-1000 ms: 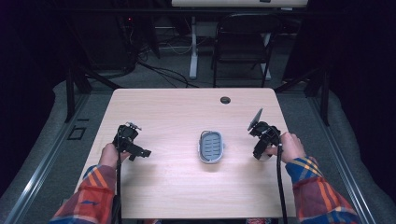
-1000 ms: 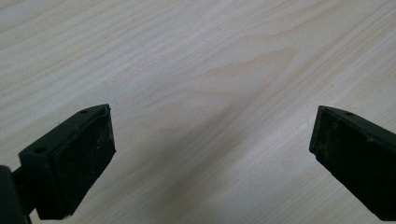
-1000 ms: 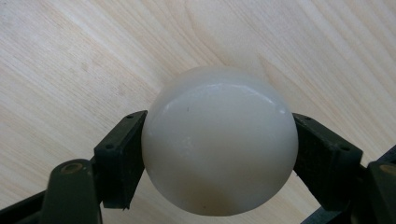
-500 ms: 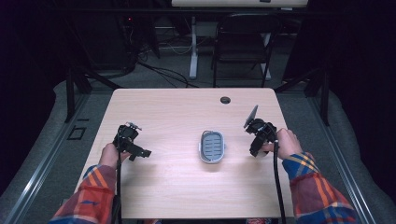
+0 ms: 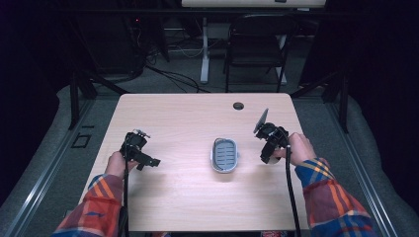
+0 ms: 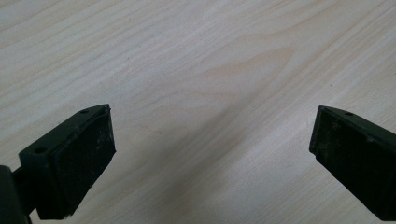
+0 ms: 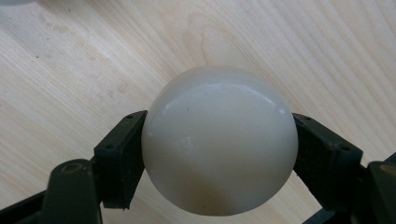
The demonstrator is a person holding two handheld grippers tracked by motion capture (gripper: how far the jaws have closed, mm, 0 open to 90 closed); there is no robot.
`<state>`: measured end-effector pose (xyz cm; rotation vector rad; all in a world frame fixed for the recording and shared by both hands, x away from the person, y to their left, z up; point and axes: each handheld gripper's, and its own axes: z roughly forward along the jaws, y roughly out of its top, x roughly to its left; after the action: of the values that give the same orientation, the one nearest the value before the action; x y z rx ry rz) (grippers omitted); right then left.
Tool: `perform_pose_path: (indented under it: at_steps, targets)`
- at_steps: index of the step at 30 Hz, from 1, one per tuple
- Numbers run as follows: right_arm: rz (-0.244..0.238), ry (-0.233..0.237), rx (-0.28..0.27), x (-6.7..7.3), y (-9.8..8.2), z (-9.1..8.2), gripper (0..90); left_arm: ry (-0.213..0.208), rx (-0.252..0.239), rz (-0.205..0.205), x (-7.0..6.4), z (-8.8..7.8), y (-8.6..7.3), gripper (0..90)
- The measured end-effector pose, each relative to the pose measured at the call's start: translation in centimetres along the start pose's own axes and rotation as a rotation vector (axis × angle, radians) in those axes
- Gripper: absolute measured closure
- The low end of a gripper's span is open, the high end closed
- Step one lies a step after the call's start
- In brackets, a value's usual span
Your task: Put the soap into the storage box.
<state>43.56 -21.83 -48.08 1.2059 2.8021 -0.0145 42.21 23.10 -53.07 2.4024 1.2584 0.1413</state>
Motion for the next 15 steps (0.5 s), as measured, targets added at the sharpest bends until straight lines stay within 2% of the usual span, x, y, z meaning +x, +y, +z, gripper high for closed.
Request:
perform_pose_path:
  at_steps: [7, 11, 12, 14, 15]
  targets:
    - [-0.014, -0.002, 0.0, 0.3, 0.7, -0.4, 24.5, 0.001, 0.0, 0.002, 0.0, 0.0, 0.0, 0.1]
    - [-0.021, -0.004, -0.017, 0.4, 1.1, -0.6, 24.5, -0.001, 0.0, 0.004, -0.1, 0.0, 0.0, 0.1]
    - [-0.025, -0.003, -0.001, 0.5, 1.2, -0.8, 24.5, 0.002, 0.0, 0.002, 0.0, 0.0, 0.0, 0.1]
    - [-0.023, -0.001, -0.021, 0.6, 1.3, -0.8, 24.5, 0.0, 0.001, -0.004, 0.0, 0.0, 0.0, 0.1]
    - [-0.035, -0.006, -0.001, 0.5, 1.4, -1.0, 24.5, -0.001, 0.001, -0.003, 0.0, 0.0, 0.0, 0.1]
